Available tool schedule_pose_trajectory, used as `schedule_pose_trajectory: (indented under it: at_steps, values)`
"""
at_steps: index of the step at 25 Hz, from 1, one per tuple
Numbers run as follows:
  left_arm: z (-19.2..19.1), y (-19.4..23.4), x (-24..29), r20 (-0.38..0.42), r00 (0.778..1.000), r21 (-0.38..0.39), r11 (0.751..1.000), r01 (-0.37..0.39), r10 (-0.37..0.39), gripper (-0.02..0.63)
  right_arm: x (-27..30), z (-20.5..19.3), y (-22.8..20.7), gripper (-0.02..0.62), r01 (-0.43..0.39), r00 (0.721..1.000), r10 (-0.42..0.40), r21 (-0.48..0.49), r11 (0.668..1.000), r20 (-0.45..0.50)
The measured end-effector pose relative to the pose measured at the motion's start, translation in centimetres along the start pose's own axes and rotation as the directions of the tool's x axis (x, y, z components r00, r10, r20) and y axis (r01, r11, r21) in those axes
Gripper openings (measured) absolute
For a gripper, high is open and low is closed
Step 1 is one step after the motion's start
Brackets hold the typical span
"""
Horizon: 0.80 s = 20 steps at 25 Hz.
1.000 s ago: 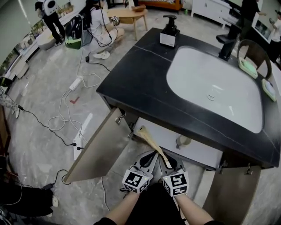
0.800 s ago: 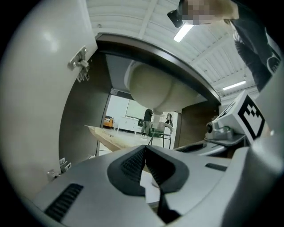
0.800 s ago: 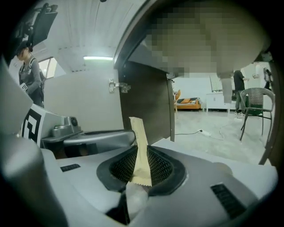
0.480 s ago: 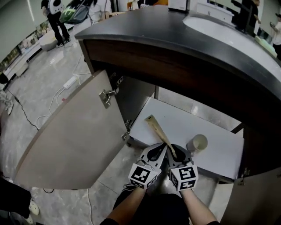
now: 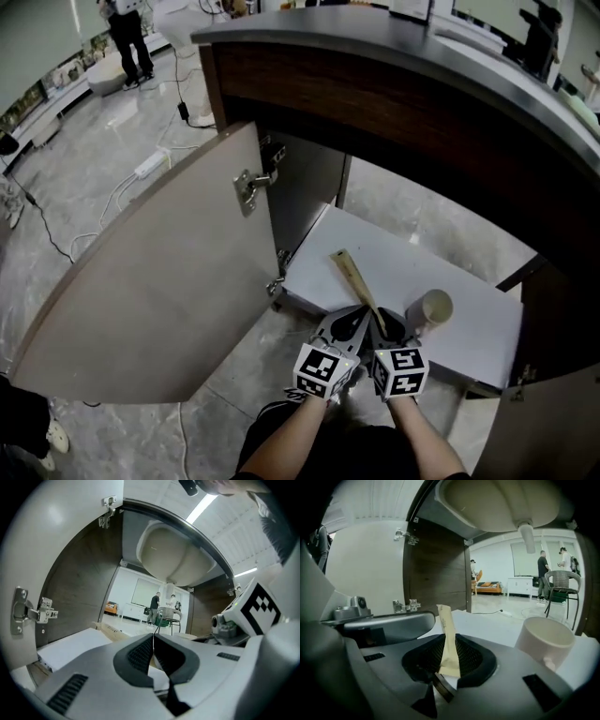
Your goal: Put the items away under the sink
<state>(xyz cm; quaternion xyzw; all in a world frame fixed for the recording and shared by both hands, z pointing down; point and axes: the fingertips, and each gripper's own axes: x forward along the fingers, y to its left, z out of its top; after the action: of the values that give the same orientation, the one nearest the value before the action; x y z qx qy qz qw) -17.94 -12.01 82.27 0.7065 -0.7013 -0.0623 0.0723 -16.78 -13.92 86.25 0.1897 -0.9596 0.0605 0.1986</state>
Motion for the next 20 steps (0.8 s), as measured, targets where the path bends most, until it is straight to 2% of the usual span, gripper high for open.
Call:
schedule_pose_trajectory:
  at_steps: [5,13,20]
  values:
    - [-0.7,-0.5,0.0,-0.026,1.000,0.029,1.000,0.012,-0.011,0.008,0.7,-0.8,-0.6,0.072,0.029,0.999,-0.028,0.015,0.999,-0.034]
    - [-1.6,0.5,0.0,-0.040,0.999,-0.047,0.999,-0.020,0.018,0.008,1.8,-2.0,-1.3,0.072,0.049,0.996,-0.048,0.021,0.999,-0.074]
    - [-1.8,2.7,-0.7,-0.039,0.997,-0.074,0.994,-0.075,0.073,0.008,2.2,-2.2,-1.2,0.072,0.053,0.994,-0.053,0.000,0.999,-0.097]
